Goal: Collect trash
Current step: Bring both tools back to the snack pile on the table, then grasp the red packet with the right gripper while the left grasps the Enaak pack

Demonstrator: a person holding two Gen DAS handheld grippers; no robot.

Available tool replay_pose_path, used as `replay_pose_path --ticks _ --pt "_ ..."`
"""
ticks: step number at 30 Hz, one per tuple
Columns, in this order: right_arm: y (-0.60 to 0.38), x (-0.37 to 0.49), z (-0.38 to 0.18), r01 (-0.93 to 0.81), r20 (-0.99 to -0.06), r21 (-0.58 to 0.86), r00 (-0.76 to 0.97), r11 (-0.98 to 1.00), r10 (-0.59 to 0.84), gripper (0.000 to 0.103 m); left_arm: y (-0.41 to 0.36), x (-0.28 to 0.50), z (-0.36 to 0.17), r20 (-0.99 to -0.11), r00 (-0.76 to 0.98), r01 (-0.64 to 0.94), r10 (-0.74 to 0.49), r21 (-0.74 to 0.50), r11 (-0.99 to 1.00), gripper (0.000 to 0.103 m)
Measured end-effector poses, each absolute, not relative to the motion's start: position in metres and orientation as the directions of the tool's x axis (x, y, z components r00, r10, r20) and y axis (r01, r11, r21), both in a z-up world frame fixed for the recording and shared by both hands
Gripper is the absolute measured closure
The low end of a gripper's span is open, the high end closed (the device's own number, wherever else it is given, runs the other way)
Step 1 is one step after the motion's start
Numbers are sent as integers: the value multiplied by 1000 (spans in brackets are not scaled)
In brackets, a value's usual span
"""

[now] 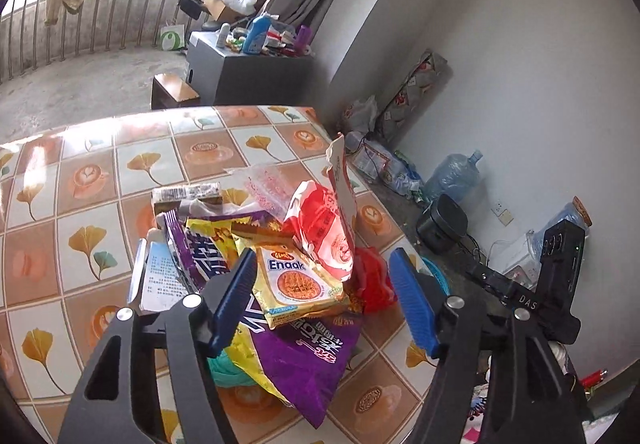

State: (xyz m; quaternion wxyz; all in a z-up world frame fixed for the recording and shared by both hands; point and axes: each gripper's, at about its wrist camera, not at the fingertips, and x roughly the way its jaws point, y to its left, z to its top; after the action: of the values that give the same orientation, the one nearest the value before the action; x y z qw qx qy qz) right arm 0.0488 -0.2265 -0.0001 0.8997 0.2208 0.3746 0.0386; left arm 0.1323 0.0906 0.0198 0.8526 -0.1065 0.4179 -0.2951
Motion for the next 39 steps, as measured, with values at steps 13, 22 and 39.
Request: replay_pose_path --ticks 13,22,39 --pt "-193 86 -47 50 -777 417 539 908 327 48 91 169 -46 -779 276 281 -562 -494 823 50" --pt "-182 85 -47 35 -789 406 519 913 330 57 93 177 -50 -736 224 252 -639 -589 768 51" --pt "-171 83 -49 20 -791 378 527 925 312 62 113 182 -50 -417 190 109 -889 -891 441 59"
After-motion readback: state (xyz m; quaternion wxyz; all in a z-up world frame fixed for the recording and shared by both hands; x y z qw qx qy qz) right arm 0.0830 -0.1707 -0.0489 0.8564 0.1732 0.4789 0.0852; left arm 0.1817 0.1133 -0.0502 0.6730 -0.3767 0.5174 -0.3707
